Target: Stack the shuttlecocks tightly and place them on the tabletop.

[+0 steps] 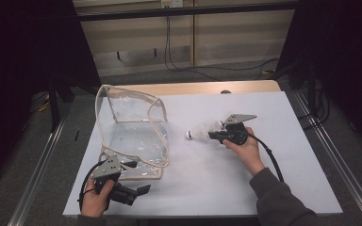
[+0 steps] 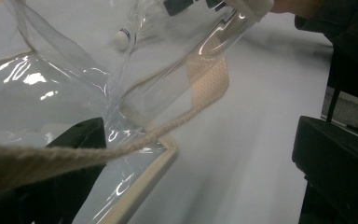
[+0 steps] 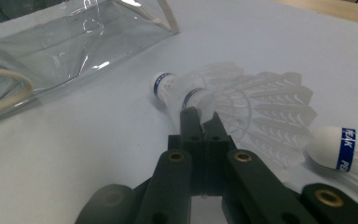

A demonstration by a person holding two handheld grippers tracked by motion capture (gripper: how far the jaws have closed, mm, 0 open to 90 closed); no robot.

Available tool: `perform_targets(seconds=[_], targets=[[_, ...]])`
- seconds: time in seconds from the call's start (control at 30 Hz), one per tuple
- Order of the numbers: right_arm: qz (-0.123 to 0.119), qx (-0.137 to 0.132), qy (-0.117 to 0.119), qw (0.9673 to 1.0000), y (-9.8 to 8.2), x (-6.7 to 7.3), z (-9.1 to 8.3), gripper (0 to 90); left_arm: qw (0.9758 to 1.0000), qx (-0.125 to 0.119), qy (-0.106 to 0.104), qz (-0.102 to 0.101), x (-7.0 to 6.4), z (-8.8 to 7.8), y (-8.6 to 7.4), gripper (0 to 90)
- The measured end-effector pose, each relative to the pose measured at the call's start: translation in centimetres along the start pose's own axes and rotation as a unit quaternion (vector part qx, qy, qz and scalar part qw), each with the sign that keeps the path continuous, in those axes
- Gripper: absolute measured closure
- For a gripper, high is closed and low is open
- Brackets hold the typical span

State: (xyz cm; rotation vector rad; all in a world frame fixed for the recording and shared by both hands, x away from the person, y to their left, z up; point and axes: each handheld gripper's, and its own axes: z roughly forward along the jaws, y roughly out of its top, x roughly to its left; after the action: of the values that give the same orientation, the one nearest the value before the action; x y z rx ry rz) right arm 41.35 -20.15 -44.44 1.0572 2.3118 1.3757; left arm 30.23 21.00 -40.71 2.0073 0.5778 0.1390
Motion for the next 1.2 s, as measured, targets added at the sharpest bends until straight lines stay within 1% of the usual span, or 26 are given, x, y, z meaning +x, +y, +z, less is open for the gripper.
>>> perform_targets(seconds=[0.27,0.87,1.2], targets=[[-0.007,0.002,0.002,1.0,0.1,0.4,0.4,90.0,1.0,0.0,0.0,0.0,0.0,0.0,0.0,3.2],[-0.004,-0.003,0.0,1.0,0.2,0.6,0.8,90.0,1.0,0.002,0.001,0.0,0.0,0.0,0.0,3.3],[-0.004,0.008,0.002,1.0,0.0,0.8,1.3,90.0,1.0,0.0,0.0,0.0,0.0,0.0,0.0,3.2]])
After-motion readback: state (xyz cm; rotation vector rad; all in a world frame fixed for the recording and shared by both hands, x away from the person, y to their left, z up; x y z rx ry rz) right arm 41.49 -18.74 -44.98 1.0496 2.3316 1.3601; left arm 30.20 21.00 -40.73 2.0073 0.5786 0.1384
